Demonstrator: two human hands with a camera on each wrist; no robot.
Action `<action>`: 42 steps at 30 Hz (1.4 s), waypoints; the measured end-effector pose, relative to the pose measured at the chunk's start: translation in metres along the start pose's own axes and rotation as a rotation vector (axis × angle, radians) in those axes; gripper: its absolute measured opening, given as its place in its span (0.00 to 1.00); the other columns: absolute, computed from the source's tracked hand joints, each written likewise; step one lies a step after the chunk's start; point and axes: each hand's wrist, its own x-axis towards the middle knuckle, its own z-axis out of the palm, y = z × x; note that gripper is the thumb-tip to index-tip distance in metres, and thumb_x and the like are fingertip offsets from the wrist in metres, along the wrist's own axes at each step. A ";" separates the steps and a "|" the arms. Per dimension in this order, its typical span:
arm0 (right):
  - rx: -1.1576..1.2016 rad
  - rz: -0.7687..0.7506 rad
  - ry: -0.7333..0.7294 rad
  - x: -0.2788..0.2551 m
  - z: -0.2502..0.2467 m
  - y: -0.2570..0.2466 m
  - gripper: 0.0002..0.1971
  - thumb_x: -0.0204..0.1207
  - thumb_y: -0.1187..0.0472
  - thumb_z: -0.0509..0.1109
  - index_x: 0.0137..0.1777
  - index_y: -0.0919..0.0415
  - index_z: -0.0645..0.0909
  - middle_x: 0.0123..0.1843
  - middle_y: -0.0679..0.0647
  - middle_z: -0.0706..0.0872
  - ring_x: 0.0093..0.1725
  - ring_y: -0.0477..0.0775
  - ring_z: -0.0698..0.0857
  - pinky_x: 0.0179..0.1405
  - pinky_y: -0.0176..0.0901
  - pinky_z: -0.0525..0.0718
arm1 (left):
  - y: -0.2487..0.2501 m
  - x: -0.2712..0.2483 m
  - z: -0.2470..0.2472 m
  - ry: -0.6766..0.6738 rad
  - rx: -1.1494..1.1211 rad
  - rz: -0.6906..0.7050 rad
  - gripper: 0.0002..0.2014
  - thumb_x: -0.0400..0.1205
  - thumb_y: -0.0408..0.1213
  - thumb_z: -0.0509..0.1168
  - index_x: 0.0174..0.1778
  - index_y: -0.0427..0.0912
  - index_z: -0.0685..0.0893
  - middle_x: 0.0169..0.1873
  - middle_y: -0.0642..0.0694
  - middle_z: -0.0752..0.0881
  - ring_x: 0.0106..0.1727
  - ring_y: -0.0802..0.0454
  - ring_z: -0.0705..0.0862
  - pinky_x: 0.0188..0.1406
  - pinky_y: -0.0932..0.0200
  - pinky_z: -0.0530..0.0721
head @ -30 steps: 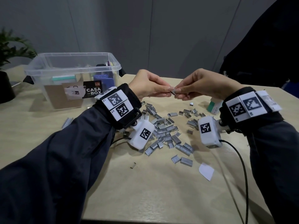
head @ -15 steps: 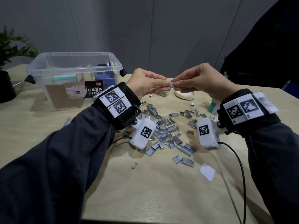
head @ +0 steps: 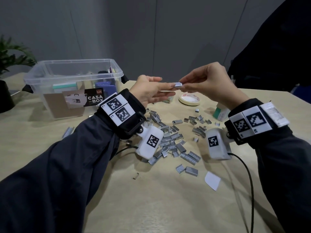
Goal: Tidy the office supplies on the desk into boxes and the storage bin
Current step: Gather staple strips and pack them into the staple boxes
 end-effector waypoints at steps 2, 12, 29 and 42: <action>0.017 0.018 -0.063 0.000 -0.010 0.000 0.11 0.69 0.61 0.82 0.50 0.63 0.91 0.41 0.56 0.93 0.42 0.48 0.93 0.48 0.38 0.90 | -0.001 0.001 0.006 0.000 0.005 0.002 0.28 0.73 0.26 0.76 0.65 0.36 0.70 0.47 0.36 0.90 0.36 0.49 0.91 0.35 0.63 0.87; 0.419 0.416 0.131 0.003 -0.067 0.020 0.06 0.72 0.62 0.79 0.48 0.63 0.89 0.46 0.59 0.93 0.46 0.50 0.92 0.45 0.36 0.90 | 0.006 0.019 0.086 -0.022 -0.068 0.141 0.25 0.73 0.21 0.75 0.59 0.36 0.69 0.51 0.31 0.87 0.35 0.49 0.88 0.30 0.67 0.86; -0.439 0.587 0.002 0.013 -0.082 0.098 0.10 0.64 0.61 0.85 0.41 0.65 0.91 0.34 0.54 0.88 0.35 0.47 0.82 0.36 0.39 0.82 | -0.014 0.030 0.145 -0.128 0.077 -0.239 0.12 0.85 0.24 0.57 0.63 0.37 0.68 0.60 0.37 0.67 0.64 0.36 0.76 0.47 0.42 0.89; -0.629 0.685 -0.127 0.024 -0.068 0.108 0.13 0.72 0.58 0.78 0.50 0.67 0.91 0.31 0.54 0.84 0.39 0.54 0.83 0.48 0.47 0.86 | -0.024 0.028 0.157 -0.225 -0.105 -0.391 0.07 0.86 0.26 0.46 0.42 0.34 0.64 0.62 0.37 0.67 0.71 0.27 0.74 0.65 0.35 0.75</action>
